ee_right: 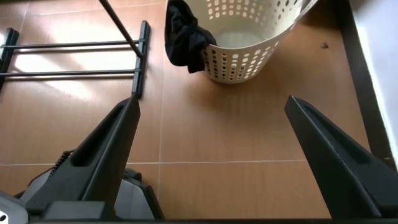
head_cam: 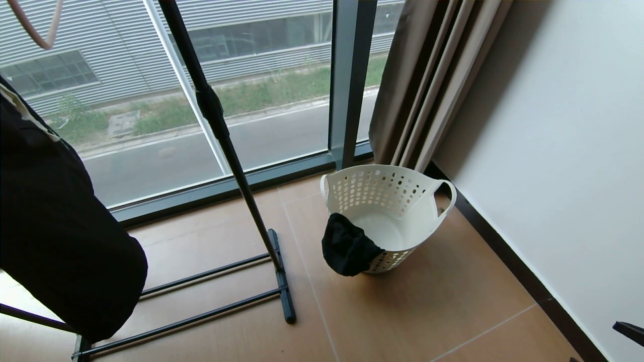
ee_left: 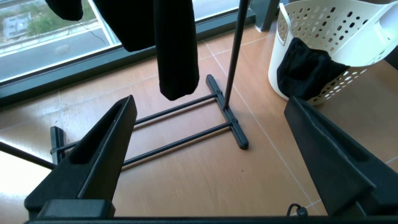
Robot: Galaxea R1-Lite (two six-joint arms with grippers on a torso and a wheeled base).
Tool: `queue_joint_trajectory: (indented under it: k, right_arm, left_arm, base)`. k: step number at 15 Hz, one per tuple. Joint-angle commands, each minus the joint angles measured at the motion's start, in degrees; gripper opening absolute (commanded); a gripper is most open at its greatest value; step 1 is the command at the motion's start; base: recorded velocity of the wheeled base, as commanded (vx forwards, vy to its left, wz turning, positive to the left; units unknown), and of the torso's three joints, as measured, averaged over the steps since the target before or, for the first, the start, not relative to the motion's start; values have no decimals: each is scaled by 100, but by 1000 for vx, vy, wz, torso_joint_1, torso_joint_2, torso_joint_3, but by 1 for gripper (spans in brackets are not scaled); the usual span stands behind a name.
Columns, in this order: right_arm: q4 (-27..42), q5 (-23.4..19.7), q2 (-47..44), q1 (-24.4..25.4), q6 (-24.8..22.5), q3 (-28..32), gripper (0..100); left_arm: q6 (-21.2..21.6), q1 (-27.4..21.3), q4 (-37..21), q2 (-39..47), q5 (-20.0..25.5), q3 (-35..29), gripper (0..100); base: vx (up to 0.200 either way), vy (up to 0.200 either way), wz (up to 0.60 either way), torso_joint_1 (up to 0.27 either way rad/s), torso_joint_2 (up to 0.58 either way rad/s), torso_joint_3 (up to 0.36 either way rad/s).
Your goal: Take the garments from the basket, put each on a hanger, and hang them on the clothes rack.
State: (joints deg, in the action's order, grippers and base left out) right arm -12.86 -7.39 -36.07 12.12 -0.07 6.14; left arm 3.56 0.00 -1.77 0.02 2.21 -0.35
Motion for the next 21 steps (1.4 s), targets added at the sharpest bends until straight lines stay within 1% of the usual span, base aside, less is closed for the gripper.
queue_joint_trajectory:
  k: [1,6,8,9,12,15,18,21]
  right_arm:
    - [-41,-43,-849,54,-10,361,100]
    - [-94,-61,-1983,124,-89,950,100]
    - [-463,-52,-2431,124,-125,1038,100]
    - [-753,-52,-2809,124,-204,1117,100]
    - [-1069,-43,-3494,124,-335,1363,100]
    - [-1078,-43,-3864,133,-397,1644,100]
    - [-1078,-17,-4189,414,-397,1855,100]
    - [-1078,-17,-4382,564,-397,1978,100]
  left_arm:
    - [4,0,1,6,-1,0,100]
    - [4,0,1,6,8,0,100]
    - [13,0,1,6,-1,0,100]
    - [13,0,1,6,8,0,100]
    - [66,0,1,6,8,0,100]
    - [127,0,1,6,8,0,100]
    - [145,0,1,6,-1,0,100]
    - [92,0,1,6,-1,0,100]
  base:
    - [0,0,0,0,0,0]
    - [0,0,0,0,0,0]
    - [0,0,0,0,0,0]
    - [0,0,0,0,0,0]
    - [0,0,0,0,0,0]
    - [0,0,0,0,0,0]
    - [0,0,0,0,0,0]
    - [0,0,0,0,0,0]
